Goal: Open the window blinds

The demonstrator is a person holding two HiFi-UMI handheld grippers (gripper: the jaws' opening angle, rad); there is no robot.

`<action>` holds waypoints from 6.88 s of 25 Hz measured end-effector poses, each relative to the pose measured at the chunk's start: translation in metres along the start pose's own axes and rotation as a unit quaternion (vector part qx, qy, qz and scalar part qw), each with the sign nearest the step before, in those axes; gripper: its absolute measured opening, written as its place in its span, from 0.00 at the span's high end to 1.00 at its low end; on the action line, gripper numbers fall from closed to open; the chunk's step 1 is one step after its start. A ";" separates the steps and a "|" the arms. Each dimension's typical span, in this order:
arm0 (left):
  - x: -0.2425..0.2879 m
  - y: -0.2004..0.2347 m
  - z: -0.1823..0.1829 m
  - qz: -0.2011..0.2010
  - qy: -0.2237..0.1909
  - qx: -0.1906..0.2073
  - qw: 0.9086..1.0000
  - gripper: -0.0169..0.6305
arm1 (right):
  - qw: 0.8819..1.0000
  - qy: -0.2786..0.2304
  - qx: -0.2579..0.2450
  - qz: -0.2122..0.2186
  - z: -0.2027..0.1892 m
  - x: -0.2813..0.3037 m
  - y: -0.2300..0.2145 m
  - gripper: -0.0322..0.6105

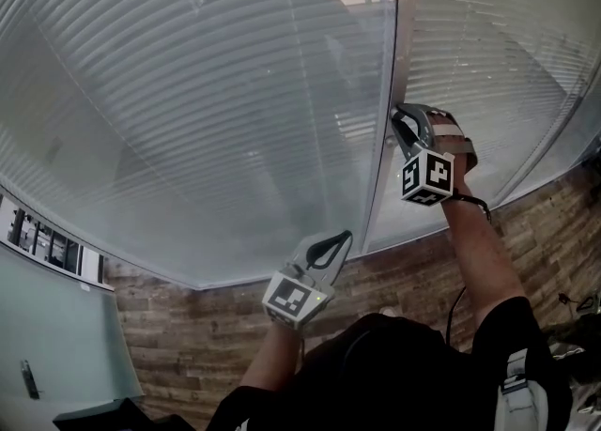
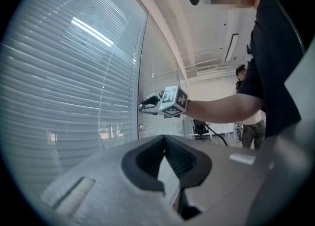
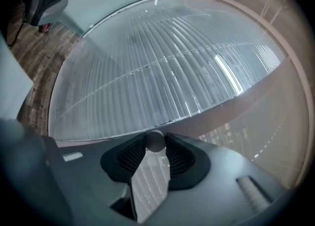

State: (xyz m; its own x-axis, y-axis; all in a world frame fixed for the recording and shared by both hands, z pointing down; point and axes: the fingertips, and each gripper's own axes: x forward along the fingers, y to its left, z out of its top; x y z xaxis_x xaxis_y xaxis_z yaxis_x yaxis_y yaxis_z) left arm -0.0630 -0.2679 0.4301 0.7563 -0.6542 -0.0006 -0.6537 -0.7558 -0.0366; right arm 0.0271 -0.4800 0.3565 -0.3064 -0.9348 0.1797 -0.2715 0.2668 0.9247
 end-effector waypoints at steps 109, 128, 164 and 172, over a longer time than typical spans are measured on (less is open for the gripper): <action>-0.056 0.005 -0.006 0.029 -0.001 0.017 0.999 0.97 | 0.997 0.007 0.074 -0.016 0.000 -0.006 -0.005 0.64; -0.059 0.010 0.000 0.040 0.012 0.007 0.999 0.97 | 0.999 0.019 0.030 -0.034 -0.001 0.002 -0.005 0.75; -0.063 0.009 -0.001 0.040 0.018 0.010 0.999 0.97 | 0.861 -0.058 0.505 -0.020 -0.020 0.007 -0.011 0.75; -0.062 0.007 0.002 0.040 0.021 0.003 0.999 0.97 | 0.815 -0.074 0.575 -0.016 -0.023 0.007 -0.012 0.75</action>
State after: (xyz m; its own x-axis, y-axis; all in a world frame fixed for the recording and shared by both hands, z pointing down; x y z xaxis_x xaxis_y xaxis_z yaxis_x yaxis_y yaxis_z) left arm -0.1147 -0.2324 0.4277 0.6995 -0.7136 0.0371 -0.7123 -0.7005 -0.0442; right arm 0.0492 -0.4954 0.3540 -0.3668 -0.9294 0.0408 -0.9303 0.3666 -0.0123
